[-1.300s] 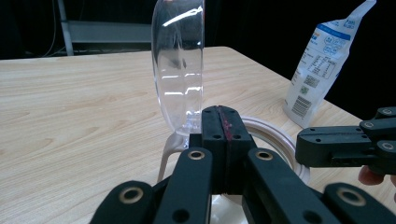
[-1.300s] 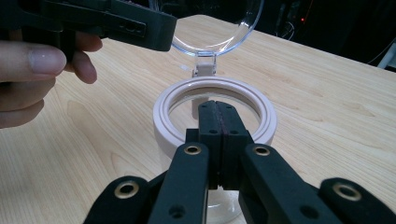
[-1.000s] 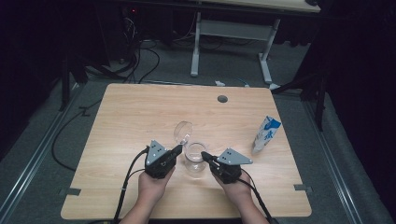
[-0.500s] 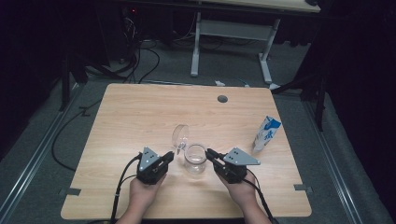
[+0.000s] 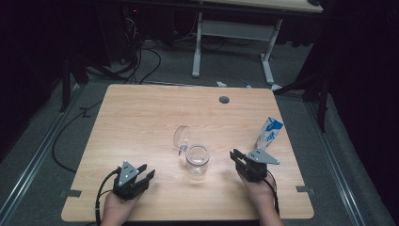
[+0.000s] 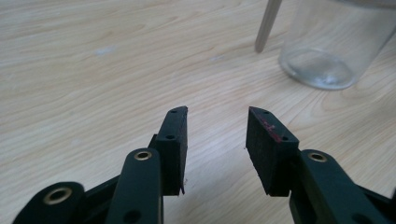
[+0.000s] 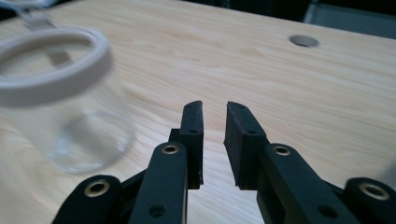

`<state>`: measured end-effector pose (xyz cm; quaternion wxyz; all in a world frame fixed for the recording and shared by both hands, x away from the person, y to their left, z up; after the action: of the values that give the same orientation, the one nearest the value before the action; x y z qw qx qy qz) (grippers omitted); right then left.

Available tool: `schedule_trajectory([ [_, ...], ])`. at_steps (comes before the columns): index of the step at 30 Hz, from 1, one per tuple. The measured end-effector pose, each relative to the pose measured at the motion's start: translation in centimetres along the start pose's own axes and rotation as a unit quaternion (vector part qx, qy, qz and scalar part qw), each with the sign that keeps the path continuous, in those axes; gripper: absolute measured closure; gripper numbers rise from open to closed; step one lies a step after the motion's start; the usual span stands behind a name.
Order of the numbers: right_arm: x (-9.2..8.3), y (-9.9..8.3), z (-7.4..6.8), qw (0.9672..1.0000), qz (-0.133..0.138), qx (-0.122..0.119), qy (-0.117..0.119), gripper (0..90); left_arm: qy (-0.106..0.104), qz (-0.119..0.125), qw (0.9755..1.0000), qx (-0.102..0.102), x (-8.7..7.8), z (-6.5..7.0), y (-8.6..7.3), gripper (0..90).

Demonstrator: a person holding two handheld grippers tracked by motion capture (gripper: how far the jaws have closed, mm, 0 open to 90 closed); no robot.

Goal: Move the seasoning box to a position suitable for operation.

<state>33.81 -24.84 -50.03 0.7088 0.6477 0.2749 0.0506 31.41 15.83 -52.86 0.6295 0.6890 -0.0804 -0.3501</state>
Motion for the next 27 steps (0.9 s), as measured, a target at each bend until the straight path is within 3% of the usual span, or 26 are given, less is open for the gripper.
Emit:
schedule_trajectory([
  [4,-0.2,-0.9,0.9,0.9995,-0.016,0.001,-0.026,76.7,0.007,-0.003,0.9998,-0.019,-0.5,-1.2,-0.2,58.2],
  [10,-1.5,-2.0,1.9,0.9986,-0.020,0.012,-0.048,75.0,0.022,0.005,0.9994,-0.027,-0.9,-2.2,-0.1,56.8],
  [14,-2.2,-2.2,2.3,0.9981,-0.019,0.016,-0.057,72.8,0.017,0.010,0.9993,-0.033,-0.6,-2.3,0.1,55.7],
  [19,-3.2,-2.6,2.5,0.9967,-0.017,0.020,-0.077,70.5,0.004,0.011,0.9999,-0.008,-0.2,-1.9,0.4,55.5],
  [24,-3.6,-2.0,3.2,0.9950,-0.009,0.029,-0.095,66.3,-0.009,0.002,0.9997,-0.021,0.0,-1.9,-0.2,55.3],
  [27,-3.9,-1.9,4.0,0.9921,-0.002,0.043,-0.118,61.8,-0.009,0.004,0.9998,-0.017,0.0,-1.9,-0.1,55.3],
])
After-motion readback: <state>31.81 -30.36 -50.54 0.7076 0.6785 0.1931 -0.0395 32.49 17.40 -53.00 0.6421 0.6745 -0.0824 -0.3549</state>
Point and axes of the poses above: each handheld gripper's, and its own axes: x roughly forward along the jaws, y roughly out of its top, z roughly to its right, the point moved 1 cm from there along x, roughly forward along the jaws, and after that the axes turned 8 degrees about z, right-handed, at the moved point
